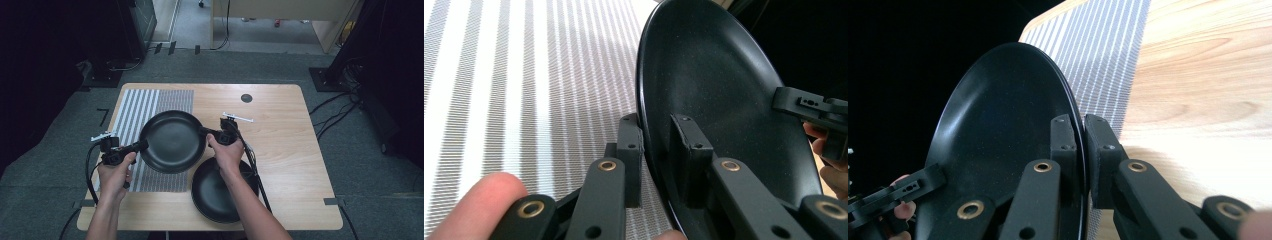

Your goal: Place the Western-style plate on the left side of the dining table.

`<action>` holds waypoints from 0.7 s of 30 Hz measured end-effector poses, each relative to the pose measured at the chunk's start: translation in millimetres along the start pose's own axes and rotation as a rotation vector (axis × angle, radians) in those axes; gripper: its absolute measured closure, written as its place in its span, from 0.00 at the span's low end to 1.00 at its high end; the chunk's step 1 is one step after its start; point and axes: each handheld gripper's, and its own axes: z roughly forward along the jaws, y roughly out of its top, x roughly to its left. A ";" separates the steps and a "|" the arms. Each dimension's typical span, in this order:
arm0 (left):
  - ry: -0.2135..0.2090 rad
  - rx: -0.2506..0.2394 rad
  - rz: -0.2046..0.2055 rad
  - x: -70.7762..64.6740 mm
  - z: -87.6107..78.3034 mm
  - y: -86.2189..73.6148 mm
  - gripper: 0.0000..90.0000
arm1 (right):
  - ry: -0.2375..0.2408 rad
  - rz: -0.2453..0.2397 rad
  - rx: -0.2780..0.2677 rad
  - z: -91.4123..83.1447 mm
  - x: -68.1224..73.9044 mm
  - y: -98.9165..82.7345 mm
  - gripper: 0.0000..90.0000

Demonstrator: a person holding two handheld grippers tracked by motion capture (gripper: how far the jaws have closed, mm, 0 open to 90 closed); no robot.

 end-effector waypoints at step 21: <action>0.114 -0.041 -0.145 71.9 10.6 6.7 0.85 | -0.048 -0.042 0.137 106.4 16.3 19.5 0.91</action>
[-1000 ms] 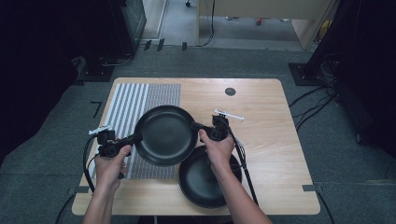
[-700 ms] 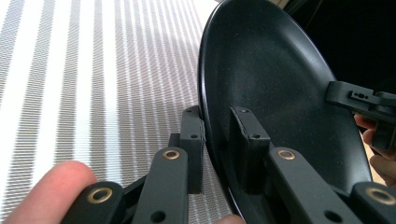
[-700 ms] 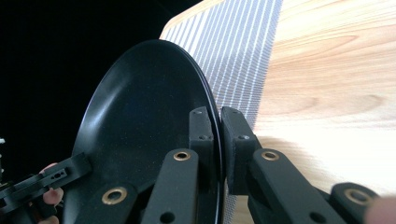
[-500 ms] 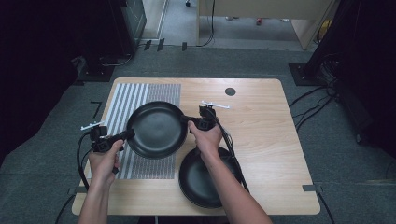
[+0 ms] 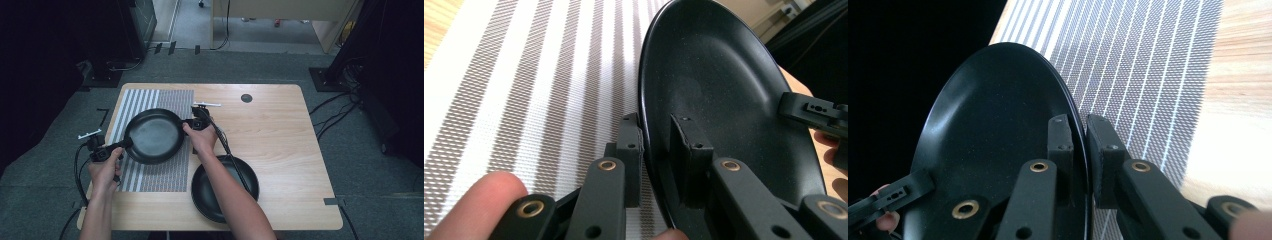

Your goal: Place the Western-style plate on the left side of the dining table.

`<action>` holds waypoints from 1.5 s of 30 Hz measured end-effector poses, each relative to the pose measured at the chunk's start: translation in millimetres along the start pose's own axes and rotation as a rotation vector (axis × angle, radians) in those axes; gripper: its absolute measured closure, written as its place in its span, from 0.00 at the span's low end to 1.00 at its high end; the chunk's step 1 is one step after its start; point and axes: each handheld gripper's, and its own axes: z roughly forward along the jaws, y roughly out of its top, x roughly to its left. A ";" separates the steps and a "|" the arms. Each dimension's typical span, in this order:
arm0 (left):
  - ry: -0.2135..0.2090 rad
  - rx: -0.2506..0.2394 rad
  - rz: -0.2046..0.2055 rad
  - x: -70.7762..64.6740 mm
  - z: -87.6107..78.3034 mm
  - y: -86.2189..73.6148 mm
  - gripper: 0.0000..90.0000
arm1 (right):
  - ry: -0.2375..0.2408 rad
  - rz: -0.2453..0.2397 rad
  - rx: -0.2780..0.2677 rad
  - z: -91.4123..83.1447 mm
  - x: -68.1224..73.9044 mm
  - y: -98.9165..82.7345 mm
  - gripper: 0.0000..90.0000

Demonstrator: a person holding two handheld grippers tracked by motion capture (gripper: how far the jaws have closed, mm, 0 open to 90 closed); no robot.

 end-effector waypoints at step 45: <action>0.062 -0.013 -0.024 13.8 30.4 -10.8 0.81 | -0.051 -0.050 0.069 55.3 -19.8 25.8 0.89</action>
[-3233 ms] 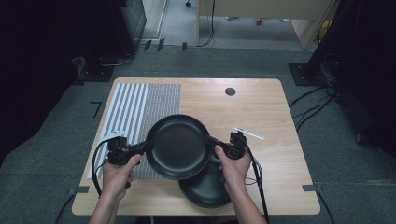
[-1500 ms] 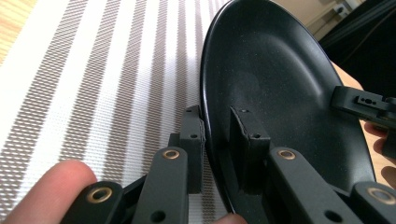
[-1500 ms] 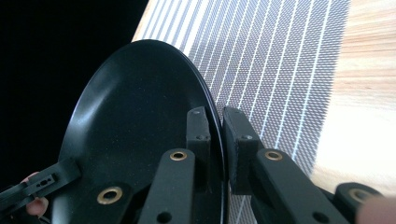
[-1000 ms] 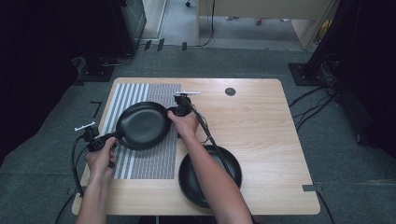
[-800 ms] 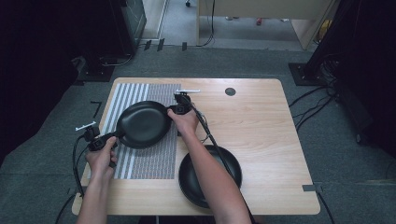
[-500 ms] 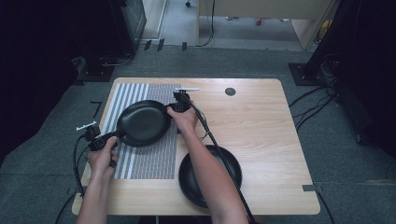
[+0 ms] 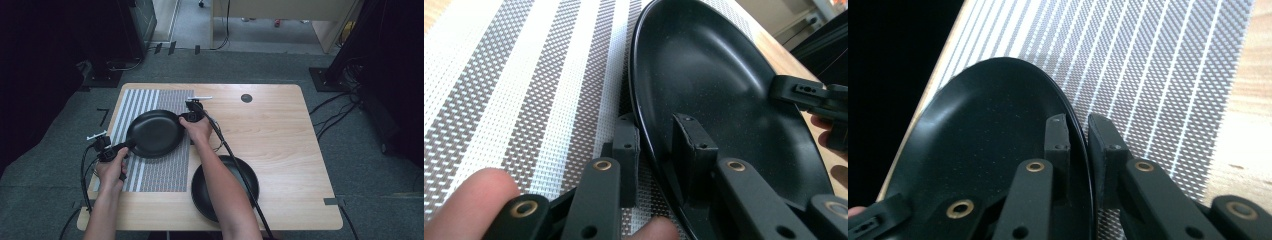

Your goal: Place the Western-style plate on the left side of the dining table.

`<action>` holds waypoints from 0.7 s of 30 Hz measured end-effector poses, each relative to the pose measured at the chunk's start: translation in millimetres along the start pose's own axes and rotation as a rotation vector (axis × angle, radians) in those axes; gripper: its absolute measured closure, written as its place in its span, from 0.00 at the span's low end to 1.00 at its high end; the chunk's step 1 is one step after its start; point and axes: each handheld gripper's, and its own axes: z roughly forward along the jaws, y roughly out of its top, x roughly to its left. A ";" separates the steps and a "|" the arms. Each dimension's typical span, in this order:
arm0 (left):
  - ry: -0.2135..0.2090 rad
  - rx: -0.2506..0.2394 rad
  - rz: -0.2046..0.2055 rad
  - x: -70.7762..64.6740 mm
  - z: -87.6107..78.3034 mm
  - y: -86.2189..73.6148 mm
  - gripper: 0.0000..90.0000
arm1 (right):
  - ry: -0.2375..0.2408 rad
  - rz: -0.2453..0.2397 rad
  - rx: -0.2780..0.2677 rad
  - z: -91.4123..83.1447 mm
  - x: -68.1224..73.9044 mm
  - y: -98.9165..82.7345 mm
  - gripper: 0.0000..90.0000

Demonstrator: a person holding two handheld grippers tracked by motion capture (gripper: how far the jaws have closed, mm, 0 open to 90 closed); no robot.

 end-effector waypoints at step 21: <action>0.122 -0.023 0.169 -18.9 -37.7 3.3 0.17 | -0.032 -0.153 -0.117 -52.0 8.1 2.3 0.42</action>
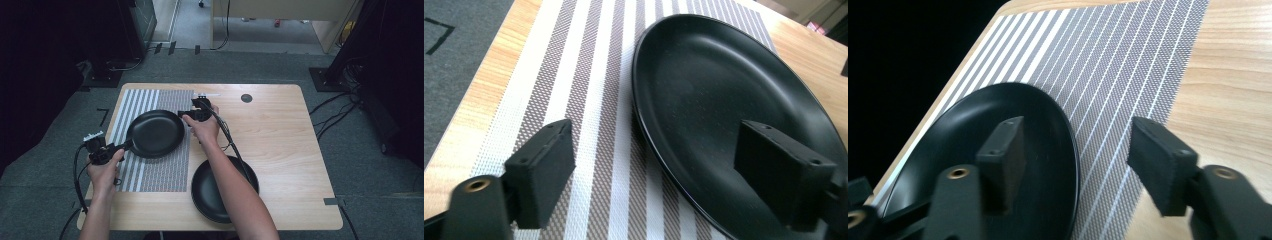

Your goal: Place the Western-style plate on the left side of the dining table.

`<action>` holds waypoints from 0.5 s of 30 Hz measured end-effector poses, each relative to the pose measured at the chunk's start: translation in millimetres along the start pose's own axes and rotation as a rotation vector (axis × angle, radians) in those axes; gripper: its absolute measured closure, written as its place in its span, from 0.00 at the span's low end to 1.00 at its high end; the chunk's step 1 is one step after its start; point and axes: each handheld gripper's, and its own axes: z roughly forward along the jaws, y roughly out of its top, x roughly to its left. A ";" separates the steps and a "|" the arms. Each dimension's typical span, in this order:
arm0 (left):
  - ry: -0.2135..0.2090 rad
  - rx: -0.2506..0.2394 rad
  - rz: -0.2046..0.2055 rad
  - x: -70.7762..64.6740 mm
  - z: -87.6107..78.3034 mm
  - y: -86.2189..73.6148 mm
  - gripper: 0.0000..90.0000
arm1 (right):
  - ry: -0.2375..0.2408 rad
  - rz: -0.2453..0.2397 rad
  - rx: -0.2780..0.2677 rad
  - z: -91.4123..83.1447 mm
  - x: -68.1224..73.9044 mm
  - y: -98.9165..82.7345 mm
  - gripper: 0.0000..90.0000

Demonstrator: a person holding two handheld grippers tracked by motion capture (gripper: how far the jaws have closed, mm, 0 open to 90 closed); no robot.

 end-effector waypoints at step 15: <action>0.000 0.039 0.083 -17.1 -26.7 -26.0 0.10 | -0.041 -0.071 -0.026 -71.9 -18.6 -18.0 0.34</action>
